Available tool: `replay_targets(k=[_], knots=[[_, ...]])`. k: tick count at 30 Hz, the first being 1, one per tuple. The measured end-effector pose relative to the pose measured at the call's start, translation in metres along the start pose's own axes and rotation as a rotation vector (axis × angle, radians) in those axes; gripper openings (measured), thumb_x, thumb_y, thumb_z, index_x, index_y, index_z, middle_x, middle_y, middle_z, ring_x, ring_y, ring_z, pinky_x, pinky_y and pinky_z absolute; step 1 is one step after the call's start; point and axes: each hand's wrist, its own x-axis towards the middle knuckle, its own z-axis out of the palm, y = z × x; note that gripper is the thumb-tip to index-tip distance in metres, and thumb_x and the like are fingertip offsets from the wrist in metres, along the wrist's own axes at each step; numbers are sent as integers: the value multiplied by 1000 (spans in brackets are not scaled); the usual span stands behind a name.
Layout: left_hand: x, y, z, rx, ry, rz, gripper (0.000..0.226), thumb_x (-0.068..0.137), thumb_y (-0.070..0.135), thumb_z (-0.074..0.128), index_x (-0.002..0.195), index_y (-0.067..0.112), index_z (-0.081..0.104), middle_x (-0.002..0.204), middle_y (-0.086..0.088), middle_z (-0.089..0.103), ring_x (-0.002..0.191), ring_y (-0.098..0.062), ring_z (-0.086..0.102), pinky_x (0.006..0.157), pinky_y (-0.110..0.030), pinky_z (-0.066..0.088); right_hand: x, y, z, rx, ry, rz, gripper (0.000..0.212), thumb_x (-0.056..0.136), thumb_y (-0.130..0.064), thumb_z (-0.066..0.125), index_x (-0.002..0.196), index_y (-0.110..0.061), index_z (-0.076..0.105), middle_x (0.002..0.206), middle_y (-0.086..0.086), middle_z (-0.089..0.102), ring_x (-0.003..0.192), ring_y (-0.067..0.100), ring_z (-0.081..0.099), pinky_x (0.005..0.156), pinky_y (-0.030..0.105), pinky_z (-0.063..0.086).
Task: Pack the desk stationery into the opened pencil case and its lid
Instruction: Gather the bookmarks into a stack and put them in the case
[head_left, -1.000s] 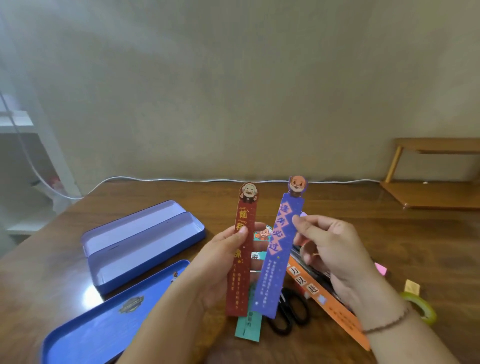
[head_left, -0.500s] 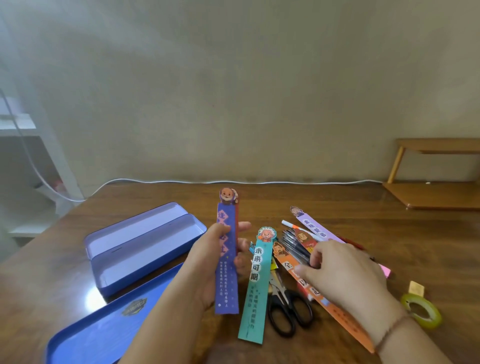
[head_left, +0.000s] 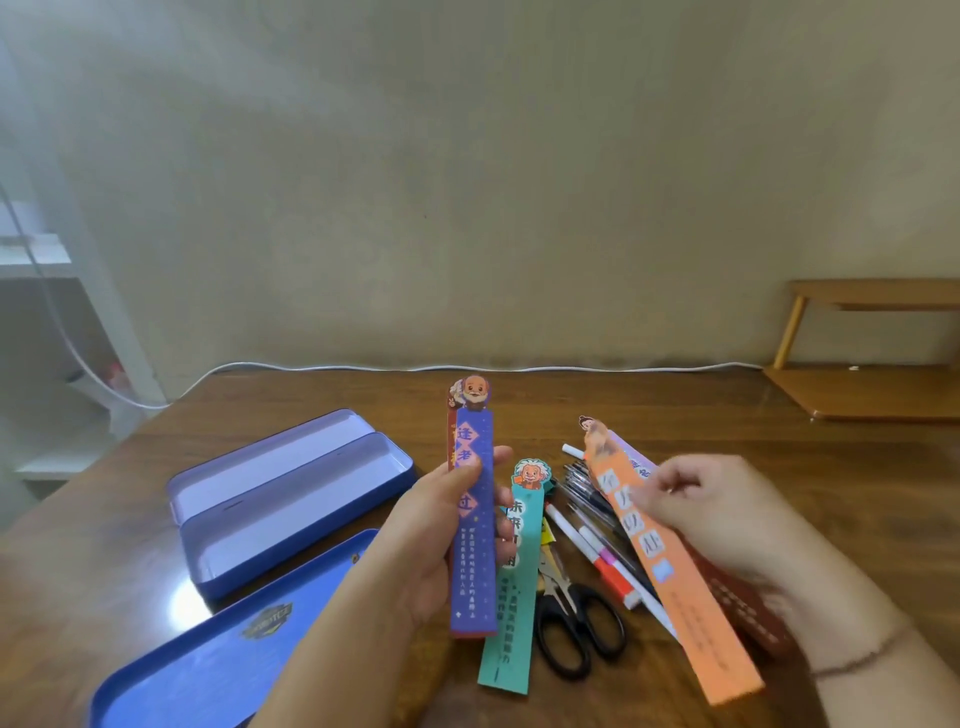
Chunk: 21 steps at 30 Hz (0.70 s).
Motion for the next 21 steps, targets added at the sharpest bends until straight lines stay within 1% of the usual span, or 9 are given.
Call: replay_targets(k=[3,5,6,8,10,14,17,19,21], knots=[[-5,-4,12,78,-77,32,29,100,34,48,118,17,64,96,-14,75,69,-25,70,58,-35,57,-9,-13,2,590,-90,-5,19,82,-23,70,86,-5,65,66,7,73,49,16,66,45,24,49],[-7,-9,16,126,-138,-8,30,97,37,52,116,16,64,104,-16,74,77,-28,73,67,-40,59,-11,-14,18,597,-107,-50,20,74,-28,72,79,-10,67,61,10,69,39,12,50,36,20,36],[-8,-11,16,150,-156,-29,33,95,40,55,115,16,64,108,-16,73,81,-29,74,70,-42,59,-11,-13,27,543,-99,-68,20,71,-32,73,74,-14,68,60,10,69,38,12,48,37,21,35],[-7,-12,14,189,-166,-50,36,90,43,59,114,17,65,118,-16,69,90,-32,73,76,-43,57,-12,-12,39,459,-62,-78,20,75,-32,74,76,-13,67,60,8,70,43,11,60,42,24,45],[-6,-10,13,218,-180,-48,35,90,42,58,114,17,64,116,-16,70,90,-31,73,78,-42,57,-12,-12,45,479,-10,-90,19,82,-27,73,80,-9,66,58,6,70,46,9,65,44,26,50],[-10,-7,16,253,-189,5,21,97,28,54,112,15,61,95,-13,76,73,-25,70,75,-42,58,-9,-7,57,259,100,-214,23,81,-39,72,72,-19,67,58,1,70,56,15,69,62,40,57],[-7,-2,11,187,-77,74,21,100,24,51,115,11,58,91,-14,75,65,-23,66,64,-37,55,-8,-5,62,105,165,-285,43,77,-64,57,67,-23,64,55,-7,64,51,12,57,54,36,50],[-3,4,4,57,2,100,24,100,24,50,118,9,55,87,-14,74,60,-22,63,57,-33,53,-10,-3,67,-237,180,-300,48,79,-72,50,71,-26,61,59,-10,56,56,6,53,50,30,44],[0,8,-4,-88,41,95,28,100,24,49,122,7,53,81,-12,72,55,-20,62,52,-29,52,-15,-6,74,-538,145,-296,50,76,-78,46,77,-30,58,76,-14,51,75,6,52,53,27,41]])
